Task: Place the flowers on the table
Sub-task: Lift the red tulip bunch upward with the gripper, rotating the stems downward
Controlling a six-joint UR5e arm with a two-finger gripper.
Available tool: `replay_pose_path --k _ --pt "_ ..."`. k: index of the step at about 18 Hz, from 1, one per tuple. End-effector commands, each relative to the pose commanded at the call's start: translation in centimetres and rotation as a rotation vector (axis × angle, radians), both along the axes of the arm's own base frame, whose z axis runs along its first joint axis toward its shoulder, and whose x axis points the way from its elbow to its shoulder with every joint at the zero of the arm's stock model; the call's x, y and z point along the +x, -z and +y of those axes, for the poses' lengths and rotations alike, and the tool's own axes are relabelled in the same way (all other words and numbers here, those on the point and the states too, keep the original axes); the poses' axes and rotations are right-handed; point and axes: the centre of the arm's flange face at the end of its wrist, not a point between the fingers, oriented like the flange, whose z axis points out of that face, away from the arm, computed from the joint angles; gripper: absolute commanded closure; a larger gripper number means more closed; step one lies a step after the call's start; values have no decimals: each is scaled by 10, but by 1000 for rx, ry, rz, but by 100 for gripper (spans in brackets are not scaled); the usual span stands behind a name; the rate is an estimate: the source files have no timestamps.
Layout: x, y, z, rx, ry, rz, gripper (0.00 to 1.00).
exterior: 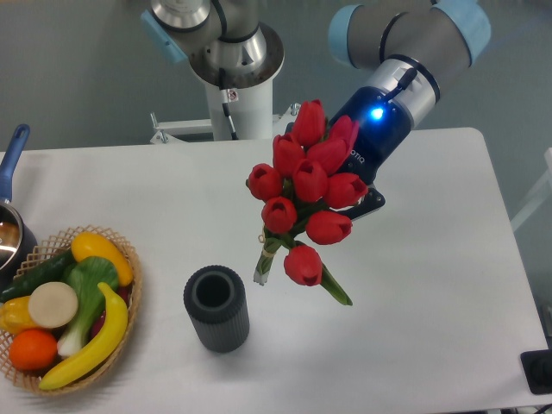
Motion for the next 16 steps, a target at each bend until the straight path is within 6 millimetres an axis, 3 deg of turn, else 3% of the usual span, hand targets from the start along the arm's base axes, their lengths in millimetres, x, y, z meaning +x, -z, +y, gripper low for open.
replay_pose_path --k 10,16 --pt "2 -11 -9 -20 -29 33 63" --pt "7 -13 -16 -182 -135 140 63"
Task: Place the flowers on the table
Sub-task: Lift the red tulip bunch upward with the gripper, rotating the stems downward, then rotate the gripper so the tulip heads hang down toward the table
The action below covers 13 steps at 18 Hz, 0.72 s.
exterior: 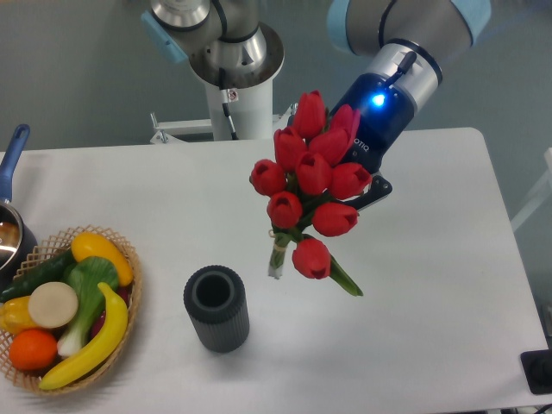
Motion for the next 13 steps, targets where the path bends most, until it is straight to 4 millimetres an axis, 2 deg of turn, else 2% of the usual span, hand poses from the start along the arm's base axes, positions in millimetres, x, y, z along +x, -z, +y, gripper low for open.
replay_pose_path --k 5,8,13 --pt "11 4 -14 -139 -93 73 63" --pt "10 8 -21 -246 -163 131 63" --pt "16 27 -11 -383 -194 198 63"
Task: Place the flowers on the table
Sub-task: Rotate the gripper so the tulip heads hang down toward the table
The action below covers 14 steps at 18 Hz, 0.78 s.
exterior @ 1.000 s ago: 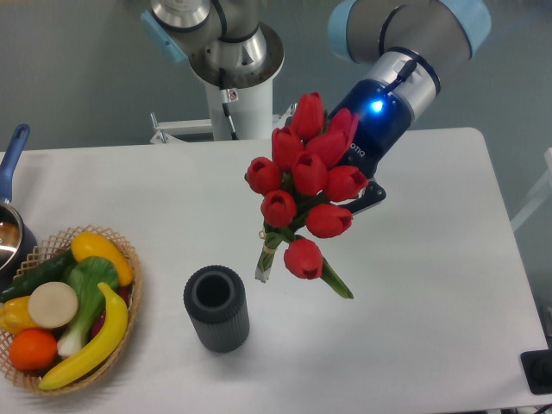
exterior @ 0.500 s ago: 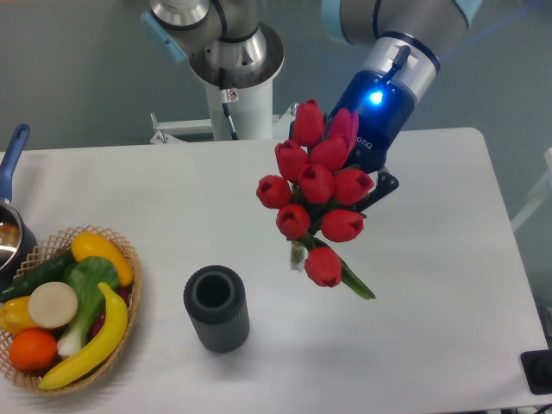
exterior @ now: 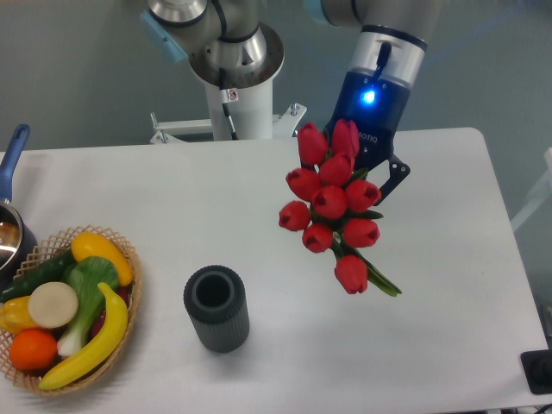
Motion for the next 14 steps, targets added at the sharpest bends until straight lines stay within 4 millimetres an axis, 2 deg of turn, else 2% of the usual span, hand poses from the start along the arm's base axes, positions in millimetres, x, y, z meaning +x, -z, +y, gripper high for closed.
replay_pose_path --k 8,12,14 --pt "3 72 -27 -317 -99 53 63" --pt "2 87 -29 -441 -141 93 63" --pt "3 102 -28 -512 -151 104 63"
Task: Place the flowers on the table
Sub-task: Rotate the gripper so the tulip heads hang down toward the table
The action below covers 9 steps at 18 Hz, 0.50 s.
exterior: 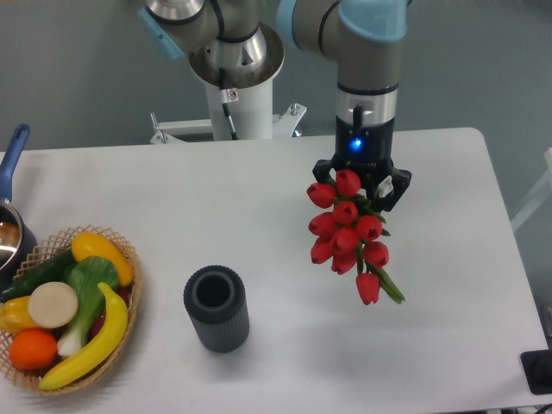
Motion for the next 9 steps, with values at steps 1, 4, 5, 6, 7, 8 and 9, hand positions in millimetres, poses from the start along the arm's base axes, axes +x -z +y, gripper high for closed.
replay_pose_path --k 1,4,5,6,7,8,9 --pt "2 10 1 -42 -2 3 63" --pt "-1 47 9 -152 -5 -9 63" --pt "-2 59 13 -182 -2 -17 63" --pt "-2 72 18 -204 3 -27 63" --pt "0 84 23 -225 13 -38 63" --pt "1 93 26 -246 17 -44 63" --pt "7 102 30 -258 28 -55 63"
